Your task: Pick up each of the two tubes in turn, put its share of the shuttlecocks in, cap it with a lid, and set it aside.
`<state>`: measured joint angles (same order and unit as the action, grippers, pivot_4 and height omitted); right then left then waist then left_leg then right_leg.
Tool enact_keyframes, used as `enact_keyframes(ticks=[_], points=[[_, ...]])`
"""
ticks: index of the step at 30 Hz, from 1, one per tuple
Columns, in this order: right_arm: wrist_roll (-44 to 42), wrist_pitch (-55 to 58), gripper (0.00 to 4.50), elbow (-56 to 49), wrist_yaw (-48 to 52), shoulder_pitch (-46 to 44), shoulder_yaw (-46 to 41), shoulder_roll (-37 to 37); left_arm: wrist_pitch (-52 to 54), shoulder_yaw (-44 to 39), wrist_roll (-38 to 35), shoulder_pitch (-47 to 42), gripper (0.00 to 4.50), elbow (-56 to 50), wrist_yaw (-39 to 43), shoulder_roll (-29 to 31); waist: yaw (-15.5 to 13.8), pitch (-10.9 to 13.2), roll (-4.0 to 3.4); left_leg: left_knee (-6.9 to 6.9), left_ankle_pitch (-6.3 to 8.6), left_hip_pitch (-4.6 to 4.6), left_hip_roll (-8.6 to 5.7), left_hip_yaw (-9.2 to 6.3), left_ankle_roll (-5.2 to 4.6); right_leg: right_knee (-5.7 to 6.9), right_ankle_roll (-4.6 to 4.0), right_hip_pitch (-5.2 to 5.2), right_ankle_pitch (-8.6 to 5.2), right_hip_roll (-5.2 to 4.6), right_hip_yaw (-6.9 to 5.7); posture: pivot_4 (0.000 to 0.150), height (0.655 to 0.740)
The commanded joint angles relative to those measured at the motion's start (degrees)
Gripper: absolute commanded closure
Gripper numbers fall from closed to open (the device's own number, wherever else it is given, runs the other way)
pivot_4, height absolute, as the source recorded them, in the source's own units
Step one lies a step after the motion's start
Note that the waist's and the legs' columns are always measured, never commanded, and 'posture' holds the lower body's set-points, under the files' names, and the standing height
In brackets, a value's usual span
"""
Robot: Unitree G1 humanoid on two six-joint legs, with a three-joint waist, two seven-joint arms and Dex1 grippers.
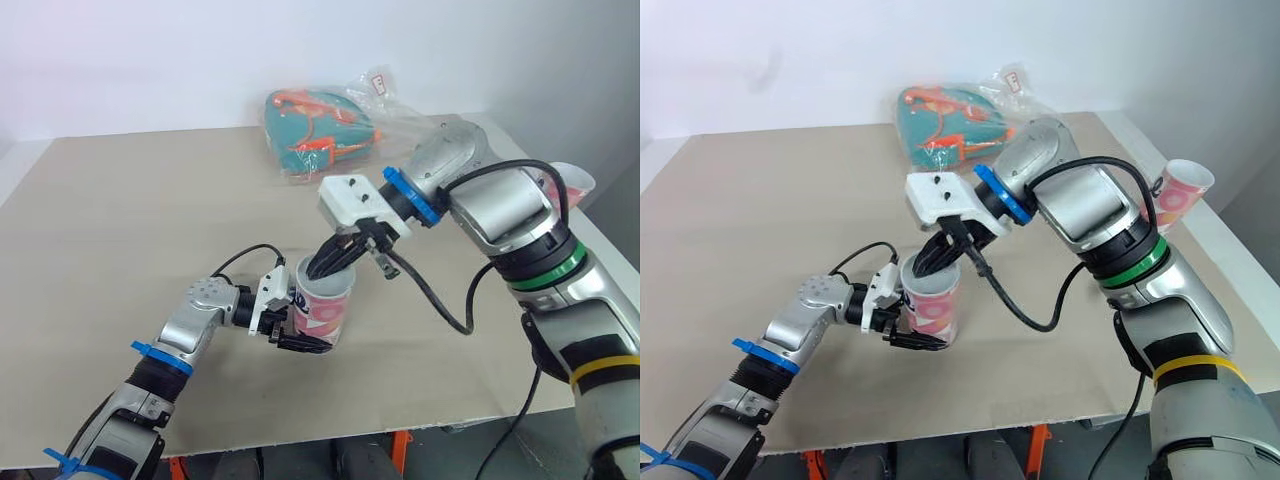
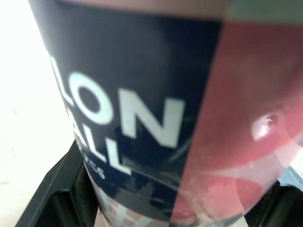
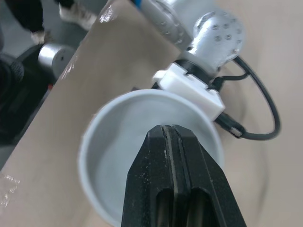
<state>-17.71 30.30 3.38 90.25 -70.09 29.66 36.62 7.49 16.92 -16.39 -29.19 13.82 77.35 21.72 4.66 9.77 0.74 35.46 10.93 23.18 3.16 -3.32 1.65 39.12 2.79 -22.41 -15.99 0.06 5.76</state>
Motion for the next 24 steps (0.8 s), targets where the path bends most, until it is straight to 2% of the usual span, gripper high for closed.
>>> enact_keyframes(ticks=[1, 2, 5, 6, 7, 8, 10, 12, 13, 15, 16, 18, 24], points=[[-5.8, 2.8, 4.44, 2.4, 0.4, -1.4, -10.3, 0.6, -0.3, 0.4, 1.4, 1.3, 1.06, 0.8, -1.2, -0.1, -0.2, 0.0, -0.01, 0.0, 0.0, 0.07, -0.03, 0.0, 0.0, 0.0, 0.03, -0.04, 0.0, -0.02, 0.02, 0.15, 0.74], [-6.5, 3.1, 4.44, 2.5, 0.5, -1.1, -11.6, 1.2, -0.5, 0.4, 1.4, 1.3, 1.06, 0.8, -1.3, -0.2, -0.4, 0.0, 0.0, 0.0, 0.0, 0.1, -0.05, 0.0, 0.0, -0.01, 0.04, -0.04, -0.03, -0.04, 0.01, 0.15, 0.74], [-6.6, 4.5, 3.59, -0.2, -0.9, 2.4, -14.7, 5.0, -1.0, 0.3, 1.3, 1.2, 1.06, 0.8, -1.4, -0.6, -0.6, 0.0, 0.01, -0.02, 0.03, 0.15, -0.11, -0.01, 0.0, -0.03, -0.09, -0.05, -0.07, -0.12, -0.02, 0.15, 0.74], [-6.8, 4.6, 3.01, -1.8, -0.9, 3.9, -15.5, 6.4, -1.2, 0.3, 1.2, 1.2, 1.06, 0.8, -1.4, -0.6, -0.6, 0.0, 0.02, -0.04, 0.05, 0.16, -0.13, -0.03, 0.01, -0.05, -0.12, -0.04, -0.09, -0.15, -0.05, 0.15, 0.74], [-7.0, 5.4, 2.73, -2.9, -1.5, 5.1, -16.3, 7.3, -1.5, 0.3, 1.2, 1.2, 1.06, 0.9, -1.4, -0.6, -0.6, 0.1, 0.03, -0.03, 0.07, 0.16, -0.14, -0.03, 0.02, -0.06, -0.08, -0.03, -0.13, -0.17, -0.06, 0.15, 0.74], [-7.9, 6.5, 2.08, -4.0, -2.1, 6.3, -17.7, 8.2, -1.7, 0.3, 1.3, 1.2, 1.06, 1.1, -1.5, -0.7, -0.6, 0.1, 0.0, -0.04, 0.07, 0.18, -0.17, -0.02, 0.02, -0.08, 0.13, -0.03, -0.25, -0.2, -0.05, 0.15, 0.74], [-9.5, 8.3, 1.26, -5.9, -3.9, 8.8, -20.4, 9.4, -2.6, 0.3, 1.6, 1.1, 1.06, 1.6, -1.7, -0.9, -0.6, 0.1, -0.07, -0.03, 0.08, 0.17, -0.22, 0.02, 0.04, -0.08, 0.15, -0.05, -0.25, -0.24, 0.01, 0.15, 0.74], [-11.2, 9.4, 0.24, -9.6, -5.8, 13.1, -23.5, 10.9, -4.2, 0.5, 2.2, 1.0, 1.06, 2.5, -2.3, -1.4, -0.6, 0.1, -0.09, -0.03, 0.08, 0.17, -0.22, 0.03, 0.04, -0.07, 0.17, -0.05, -0.23, -0.24, 0.02, 0.15, 0.74], [-11.7, 10.0, 0.07, -11.4, -7.1, 15.2, -24.6, 11.4, -4.9, 0.5, 2.5, 1.0, 1.06, 2.9, -2.6, -1.7, -0.6, 0.1, -0.09, -0.02, 0.08, 0.17, -0.22, 0.02, 0.04, -0.07, 0.18, -0.04, -0.24, -0.24, 0.0, 0.15, 0.74], [-13.3, 11.7, 0.07, -14.9, -9.4, 18.8, -26.6, 12.0, -6.9, 0.5, 3.1, 0.9, 1.06, 3.8, -3.3, -2.3, -0.7, 0.1, -0.08, 0.0, 0.08, 0.16, -0.24, 0.02, 0.04, -0.07, 0.2, -0.02, -0.23, -0.25, 0.02, 0.15, 0.74], [-13.6, 12.0, 0.0, -16.6, -10.7, 21.0, -27.3, 12.2, -7.8, 0.4, 3.4, 0.7, 0.42, 4.5, -3.8, -2.8, -0.7, 0.1, -0.08, 0.02, 0.08, 0.17, -0.27, 0.02, 0.04, -0.08, 0.23, 0.0, -0.21, -0.26, 0.03, 0.15, 0.74], [-13.3, 12.3, 0.0, -19.0, -12.9, 24.7, -27.7, 12.6, -8.9, 0.0, 3.1, 0.4, 0.1, 5.3, -3.6, -3.4, -0.7, 0.2, 0.0, 0.04, 0.07, 0.17, -0.3, 0.04, 0.05, -0.09, 0.31, 0.0, -0.16, -0.26, 0.11, 0.15, 0.74], [-10.9, 10.2, 0.0, -19.7, -17.6, 30.5, -26.5, 12.0, -9.3, -1.6, 0.7, -0.5, 0.1, 5.9, -1.5, -3.8, -0.7, 0.2, 0.04, 0.04, 0.06, 0.21, -0.33, 0.13, 0.07, -0.1, 0.36, -0.07, -0.15, -0.28, 0.23, 0.15, 0.74]])
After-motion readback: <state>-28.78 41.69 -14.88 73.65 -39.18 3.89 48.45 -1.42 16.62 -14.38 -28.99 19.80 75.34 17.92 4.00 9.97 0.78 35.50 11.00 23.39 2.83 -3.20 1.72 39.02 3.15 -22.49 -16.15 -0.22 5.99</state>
